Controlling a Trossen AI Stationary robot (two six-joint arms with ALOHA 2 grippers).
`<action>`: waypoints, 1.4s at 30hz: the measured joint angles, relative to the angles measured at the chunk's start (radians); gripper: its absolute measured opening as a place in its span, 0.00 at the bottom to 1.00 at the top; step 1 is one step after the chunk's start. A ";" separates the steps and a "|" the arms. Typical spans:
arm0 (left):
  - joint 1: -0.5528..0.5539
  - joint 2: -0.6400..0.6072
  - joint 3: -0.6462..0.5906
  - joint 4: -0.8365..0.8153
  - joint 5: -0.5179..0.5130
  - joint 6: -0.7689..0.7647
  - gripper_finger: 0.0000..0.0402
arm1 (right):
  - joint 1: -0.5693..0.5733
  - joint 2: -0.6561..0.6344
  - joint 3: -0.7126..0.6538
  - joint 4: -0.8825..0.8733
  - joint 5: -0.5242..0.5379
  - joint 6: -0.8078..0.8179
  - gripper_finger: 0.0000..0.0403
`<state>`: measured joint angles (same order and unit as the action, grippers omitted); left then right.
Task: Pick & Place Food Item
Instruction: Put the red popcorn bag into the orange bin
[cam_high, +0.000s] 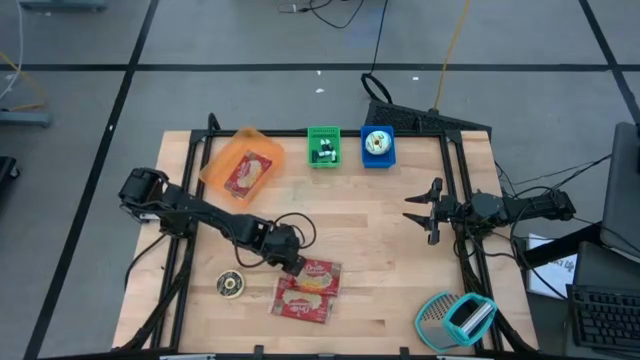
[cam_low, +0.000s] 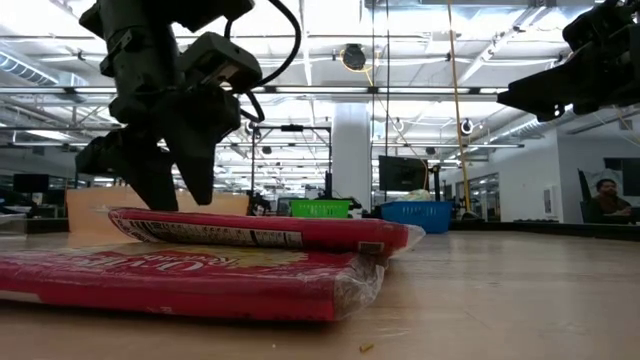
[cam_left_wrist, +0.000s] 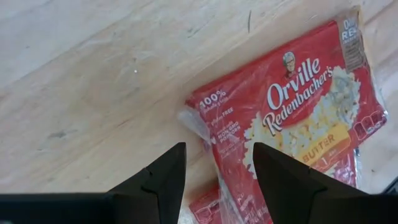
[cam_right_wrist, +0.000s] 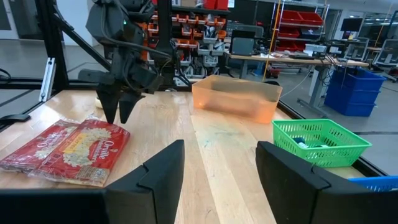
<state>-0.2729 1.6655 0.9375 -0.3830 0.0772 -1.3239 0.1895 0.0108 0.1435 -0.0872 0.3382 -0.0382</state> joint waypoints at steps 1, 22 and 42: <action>0.000 0.003 0.000 0.004 0.000 -0.002 0.46 | 0.000 0.000 0.000 0.000 0.000 0.000 0.46; 0.031 0.094 0.001 0.113 0.109 0.094 0.46 | 0.000 0.000 0.000 0.000 0.000 0.000 0.46; 0.031 0.094 0.001 0.120 0.106 0.119 0.20 | 0.000 0.000 0.000 0.000 0.000 0.000 0.46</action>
<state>-0.2424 1.7592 0.9386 -0.2626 0.1833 -1.2045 0.1894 0.0109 0.1432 -0.0868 0.3382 -0.0383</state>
